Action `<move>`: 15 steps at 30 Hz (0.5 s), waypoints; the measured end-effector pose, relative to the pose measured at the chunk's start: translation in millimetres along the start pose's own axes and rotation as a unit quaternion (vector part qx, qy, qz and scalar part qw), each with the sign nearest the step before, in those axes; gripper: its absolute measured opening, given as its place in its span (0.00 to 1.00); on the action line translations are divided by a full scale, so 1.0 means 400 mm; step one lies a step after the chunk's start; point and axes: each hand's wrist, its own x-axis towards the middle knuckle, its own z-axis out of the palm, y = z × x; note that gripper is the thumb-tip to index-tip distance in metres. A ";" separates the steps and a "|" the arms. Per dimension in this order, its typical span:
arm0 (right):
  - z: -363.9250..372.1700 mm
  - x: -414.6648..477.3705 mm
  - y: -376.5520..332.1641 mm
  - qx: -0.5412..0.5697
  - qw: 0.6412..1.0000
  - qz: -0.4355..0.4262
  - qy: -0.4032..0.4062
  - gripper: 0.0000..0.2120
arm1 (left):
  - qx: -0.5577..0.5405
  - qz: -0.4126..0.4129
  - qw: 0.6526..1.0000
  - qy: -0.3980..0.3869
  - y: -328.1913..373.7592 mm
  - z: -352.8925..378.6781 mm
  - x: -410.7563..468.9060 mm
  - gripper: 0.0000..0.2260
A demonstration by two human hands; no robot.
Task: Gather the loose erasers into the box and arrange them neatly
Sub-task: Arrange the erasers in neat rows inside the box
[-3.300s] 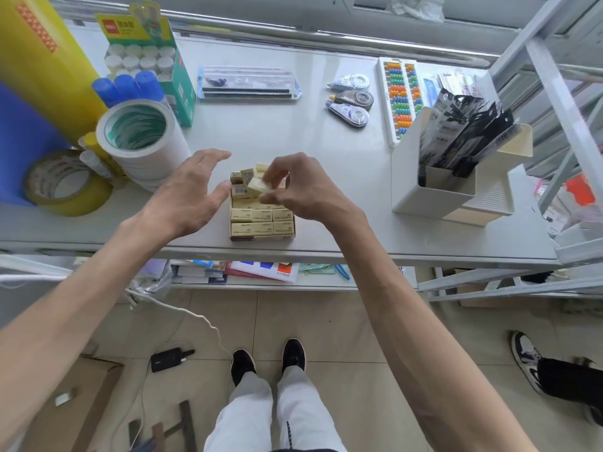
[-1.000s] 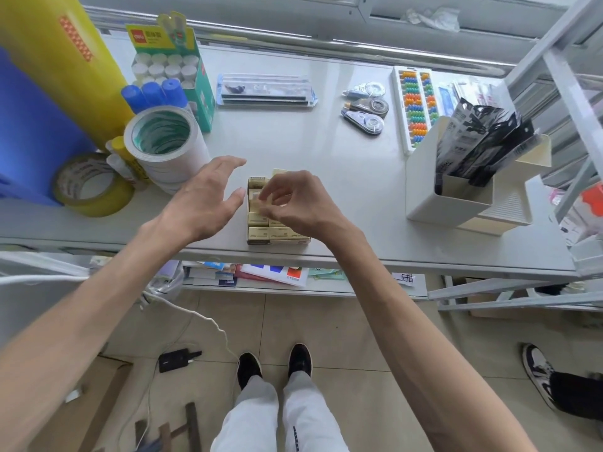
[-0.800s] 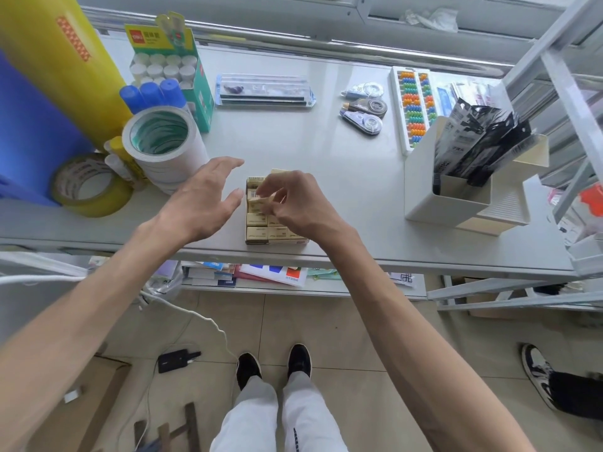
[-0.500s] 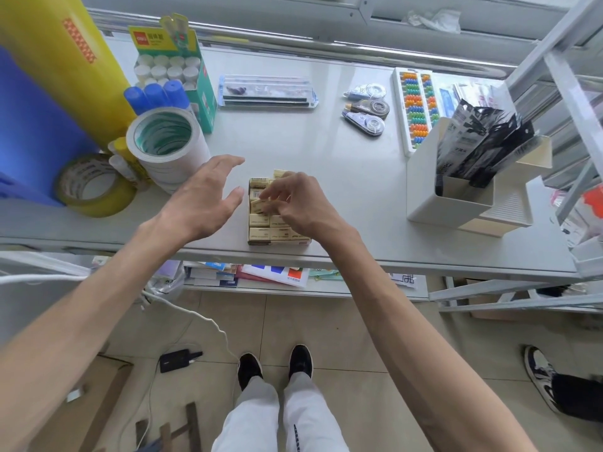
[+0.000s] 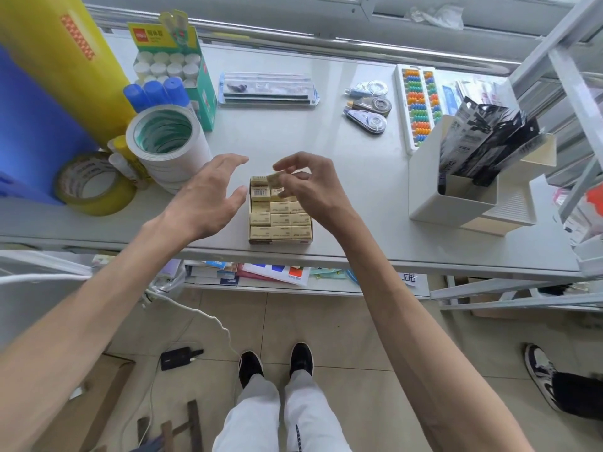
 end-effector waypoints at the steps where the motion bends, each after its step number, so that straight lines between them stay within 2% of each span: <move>1: -0.003 0.000 -0.002 -0.014 1.000 -0.007 0.003 0.08 | 0.000 0.000 1.000 0.000 0.001 0.001 0.000 0.22; 3: -0.003 0.001 -0.001 -0.045 0.999 -0.026 0.001 0.10 | 0.000 -0.001 1.000 0.000 0.001 0.003 0.001 0.22; 6: 0.009 0.003 0.005 -0.083 0.995 -0.048 -0.020 0.07 | 0.002 0.001 1.000 -0.003 -0.001 0.007 0.001 0.22; 12: 0.044 0.003 0.006 -0.144 0.988 -0.024 -0.048 0.05 | 0.004 0.003 1.000 -0.005 -0.007 0.009 0.003 0.22; 15: 0.052 0.004 0.014 -0.185 0.980 -0.040 -0.059 0.04 | 0.008 0.005 1.000 -0.011 -0.012 0.010 0.000 0.22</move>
